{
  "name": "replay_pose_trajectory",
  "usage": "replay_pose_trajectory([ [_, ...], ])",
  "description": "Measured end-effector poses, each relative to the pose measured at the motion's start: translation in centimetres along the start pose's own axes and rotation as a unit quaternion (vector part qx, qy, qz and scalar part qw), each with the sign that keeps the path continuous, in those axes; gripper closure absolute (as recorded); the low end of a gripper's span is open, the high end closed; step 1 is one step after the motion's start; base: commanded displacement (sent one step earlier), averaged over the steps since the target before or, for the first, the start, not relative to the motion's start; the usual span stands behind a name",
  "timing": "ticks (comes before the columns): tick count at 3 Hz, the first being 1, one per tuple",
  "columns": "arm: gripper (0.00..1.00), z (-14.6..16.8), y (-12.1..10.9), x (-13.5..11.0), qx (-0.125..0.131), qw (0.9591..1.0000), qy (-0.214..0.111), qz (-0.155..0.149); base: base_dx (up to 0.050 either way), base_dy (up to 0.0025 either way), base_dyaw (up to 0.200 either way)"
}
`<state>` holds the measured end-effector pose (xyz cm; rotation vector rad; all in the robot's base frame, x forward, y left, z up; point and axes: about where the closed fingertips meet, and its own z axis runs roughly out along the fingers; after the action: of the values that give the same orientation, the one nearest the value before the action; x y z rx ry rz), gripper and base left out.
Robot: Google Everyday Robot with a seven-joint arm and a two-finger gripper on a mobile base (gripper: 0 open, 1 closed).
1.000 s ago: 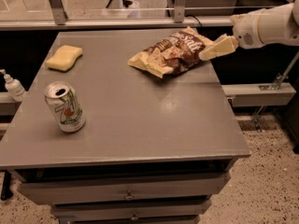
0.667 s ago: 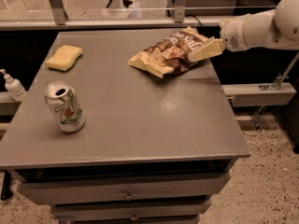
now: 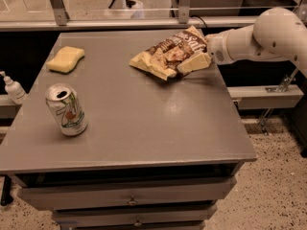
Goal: Move brown chip bag near sponge
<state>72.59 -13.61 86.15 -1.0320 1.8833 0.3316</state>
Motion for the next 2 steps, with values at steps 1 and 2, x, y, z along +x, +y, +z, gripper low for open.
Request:
replay_pose_trajectory([
  [1,0.41,1.22,1.2,0.46,-0.012,0.9999,0.006,0.002,0.0,0.0,0.0],
  [2,0.64,1.38,2.16,0.23,-0.02,0.9998,0.004,0.003,0.0,0.0,0.0],
])
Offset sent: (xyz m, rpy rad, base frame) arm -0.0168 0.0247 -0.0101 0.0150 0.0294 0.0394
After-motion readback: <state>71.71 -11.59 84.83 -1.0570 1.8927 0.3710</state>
